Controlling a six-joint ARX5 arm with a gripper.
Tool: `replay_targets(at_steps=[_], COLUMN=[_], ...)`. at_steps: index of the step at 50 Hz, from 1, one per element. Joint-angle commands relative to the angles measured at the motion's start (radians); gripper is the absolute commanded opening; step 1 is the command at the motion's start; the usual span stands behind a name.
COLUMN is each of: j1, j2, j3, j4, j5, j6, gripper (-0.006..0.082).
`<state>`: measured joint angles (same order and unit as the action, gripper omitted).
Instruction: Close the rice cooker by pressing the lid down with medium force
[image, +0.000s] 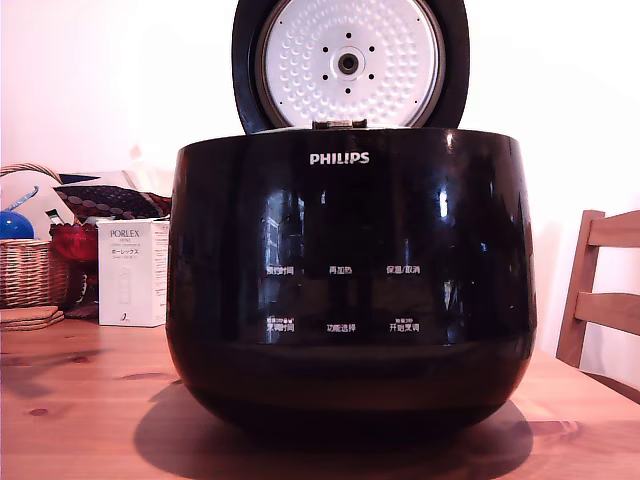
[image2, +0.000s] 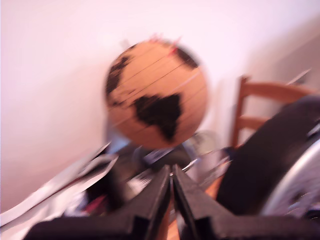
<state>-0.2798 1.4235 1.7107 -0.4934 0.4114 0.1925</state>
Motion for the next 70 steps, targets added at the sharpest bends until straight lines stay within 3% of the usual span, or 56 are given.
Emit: replay_targets(at_steps=[1, 33, 47, 51, 52, 59, 60, 62, 64, 70], j1=[-0.001, -0.016, -0.058, -0.076, -0.081, -0.121, -0.126, -0.134, -0.143, -0.170], j2=[0.019, 0.294, 0.392, 0.405, 0.408, 0.419, 0.423, 0.425, 0.425, 0.429], j3=[0.049, 0.407, 0.485, 0.485, 0.485, 0.485, 0.485, 0.485, 0.485, 0.485], j4=[0.016, -0.084, -0.137, -0.153, -0.159, -0.196, -0.200, -0.209, -0.220, -0.249], j5=[0.019, 0.109, 0.113, 0.111, 0.108, 0.036, 0.027, 0.014, -0.001, -0.021], j6=[-0.010, -0.061, -0.053, 0.000, 0.064, 0.188, 0.254, 0.254, 0.343, 0.431], gripper=[-0.0021, -0.0021, -0.0021, -0.0021, -0.0021, -0.0021, -0.0021, -0.0021, -0.0021, -0.0021])
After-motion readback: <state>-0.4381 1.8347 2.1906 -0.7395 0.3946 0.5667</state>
